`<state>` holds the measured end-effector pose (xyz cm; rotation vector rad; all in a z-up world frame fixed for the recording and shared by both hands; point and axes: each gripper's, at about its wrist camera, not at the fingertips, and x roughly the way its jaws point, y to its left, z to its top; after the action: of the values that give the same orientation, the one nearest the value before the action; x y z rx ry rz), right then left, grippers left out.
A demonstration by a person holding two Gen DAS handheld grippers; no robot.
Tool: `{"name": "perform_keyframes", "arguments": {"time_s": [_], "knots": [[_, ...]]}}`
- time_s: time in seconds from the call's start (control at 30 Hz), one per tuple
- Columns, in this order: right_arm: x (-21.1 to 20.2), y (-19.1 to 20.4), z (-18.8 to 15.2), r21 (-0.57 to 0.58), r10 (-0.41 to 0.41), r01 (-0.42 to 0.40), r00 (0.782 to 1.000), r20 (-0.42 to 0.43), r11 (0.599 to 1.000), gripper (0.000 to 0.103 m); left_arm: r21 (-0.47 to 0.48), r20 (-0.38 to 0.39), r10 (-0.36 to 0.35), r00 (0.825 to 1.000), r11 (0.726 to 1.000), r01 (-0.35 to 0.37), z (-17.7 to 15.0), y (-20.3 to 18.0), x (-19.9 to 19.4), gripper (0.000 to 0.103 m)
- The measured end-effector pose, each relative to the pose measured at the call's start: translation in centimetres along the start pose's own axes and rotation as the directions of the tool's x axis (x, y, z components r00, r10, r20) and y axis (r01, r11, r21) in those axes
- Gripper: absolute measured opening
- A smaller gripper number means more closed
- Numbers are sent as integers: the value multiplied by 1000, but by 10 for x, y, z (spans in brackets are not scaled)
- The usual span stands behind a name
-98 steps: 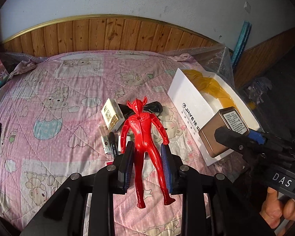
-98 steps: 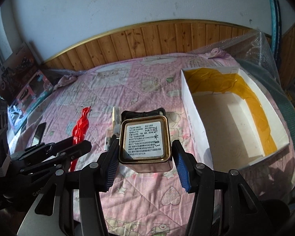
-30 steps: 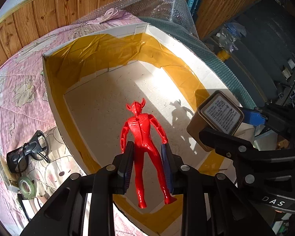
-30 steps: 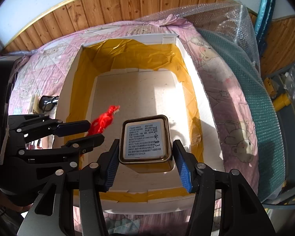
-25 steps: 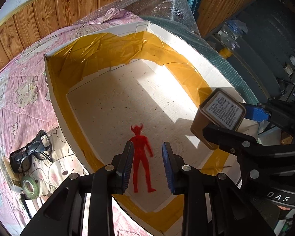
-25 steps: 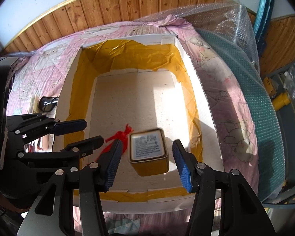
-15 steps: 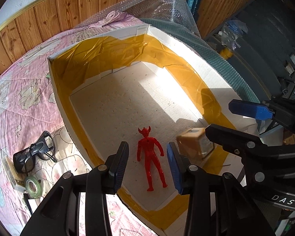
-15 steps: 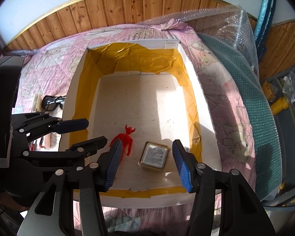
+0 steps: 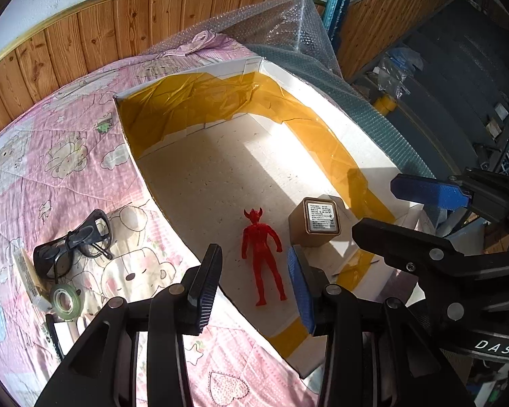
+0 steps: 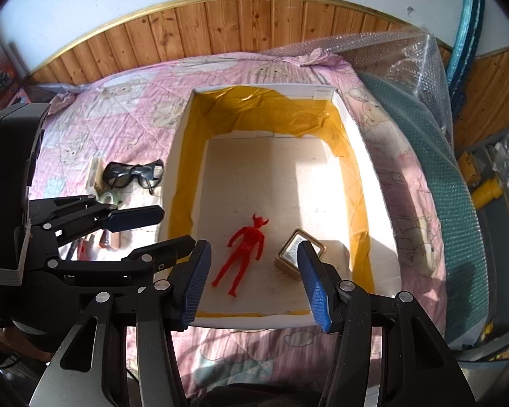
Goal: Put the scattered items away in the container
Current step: 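Withdraw both tools from the box back toward the remaining items, then grasp the black marker with the left tool while the right tool grasps the pink stapler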
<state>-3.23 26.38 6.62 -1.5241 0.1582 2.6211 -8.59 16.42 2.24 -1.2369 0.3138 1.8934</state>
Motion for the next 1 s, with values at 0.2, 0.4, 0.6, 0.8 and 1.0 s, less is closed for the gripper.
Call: {"name": "perform_keyframes", "arguments": {"time_s": [0.2,0.4,0.6,0.8,1.0], "knots": [[-16,37,-4,-22,66,-66,997,37,998,56,-38,57,4,998,999,-2,-23,16,-38,42],[-19,94,-5,-95,151,-145,987,56,985,56,-102,60,47,997,994,-41,-62,52,-57,42],[-5,149,-19,-143,197,-188,979,47,972,56,-191,24,82,996,979,-76,-99,93,-60,42],[6,188,-30,-138,210,-201,976,53,970,56,-239,24,124,992,964,-115,-127,119,-74,42],[25,215,-37,-105,228,-223,973,31,969,56,-270,22,149,989,953,-137,-151,138,-83,42]]}}
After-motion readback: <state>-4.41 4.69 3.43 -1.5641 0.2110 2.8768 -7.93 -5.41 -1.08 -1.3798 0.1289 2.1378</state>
